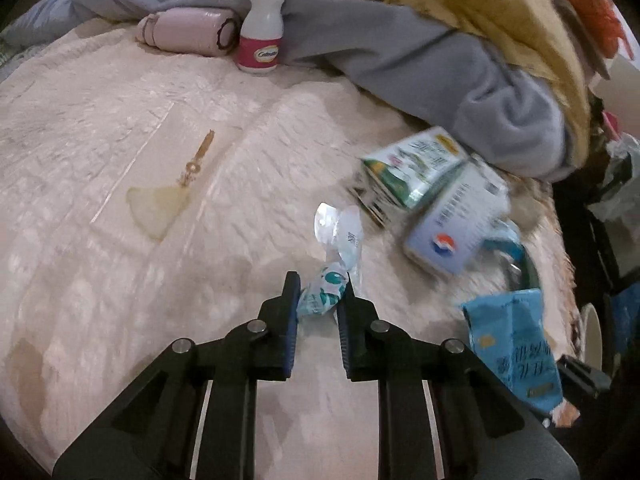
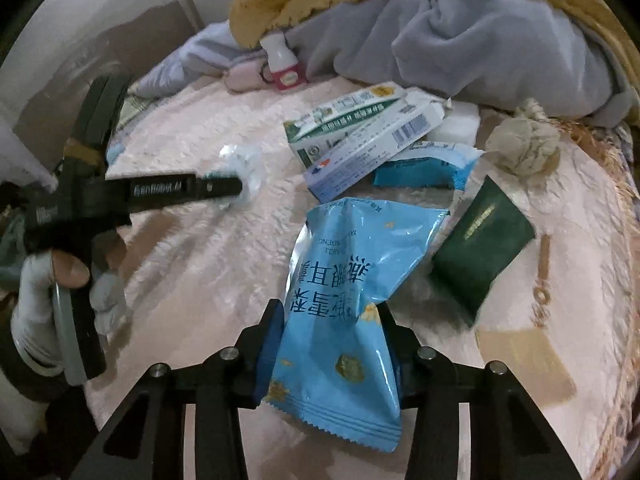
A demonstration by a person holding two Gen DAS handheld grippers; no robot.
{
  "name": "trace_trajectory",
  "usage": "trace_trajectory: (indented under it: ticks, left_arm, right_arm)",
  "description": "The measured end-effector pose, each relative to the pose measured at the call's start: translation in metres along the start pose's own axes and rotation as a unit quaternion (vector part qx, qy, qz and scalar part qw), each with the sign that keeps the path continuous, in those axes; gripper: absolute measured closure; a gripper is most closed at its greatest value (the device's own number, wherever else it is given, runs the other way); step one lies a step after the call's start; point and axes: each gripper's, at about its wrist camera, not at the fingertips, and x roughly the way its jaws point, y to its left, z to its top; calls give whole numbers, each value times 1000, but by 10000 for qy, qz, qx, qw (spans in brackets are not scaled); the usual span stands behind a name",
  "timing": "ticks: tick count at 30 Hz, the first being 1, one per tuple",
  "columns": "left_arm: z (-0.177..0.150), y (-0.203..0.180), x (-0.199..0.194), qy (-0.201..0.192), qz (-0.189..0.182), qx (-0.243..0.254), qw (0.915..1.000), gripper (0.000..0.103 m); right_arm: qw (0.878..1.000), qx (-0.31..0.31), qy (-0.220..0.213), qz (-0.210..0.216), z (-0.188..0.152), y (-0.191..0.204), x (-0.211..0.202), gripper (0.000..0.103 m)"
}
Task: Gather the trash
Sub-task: 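Grasp the blue snack bag with the right tool while the left tool grasps the clear plastic wrapper, then carry the blue bag and plastic wrapper over the white bucket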
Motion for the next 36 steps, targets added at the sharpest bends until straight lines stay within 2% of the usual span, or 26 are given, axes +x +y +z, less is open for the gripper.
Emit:
trace_trajectory:
  ticks: [6,14,22,36]
  left_arm:
    - [-34,-35,-42,-131,-232,298,9992,88]
    - [-68,-87,-82,-300,-544,748,9953,88]
    - [-78,-136,-93,-348,-795,1002,9912,88]
    - [-98,-222,-102,-481,-1001,1713,9789,88]
  right_arm:
    - [9990,125,-308,308,-24,6,-45,60]
    - [9982,261,-530,142,-63,-1,-96,60]
    - [9945,612,-854,-10,-89,-26,-139,60]
    - [9848,946,-1404,-395,-110,-57,-197,60]
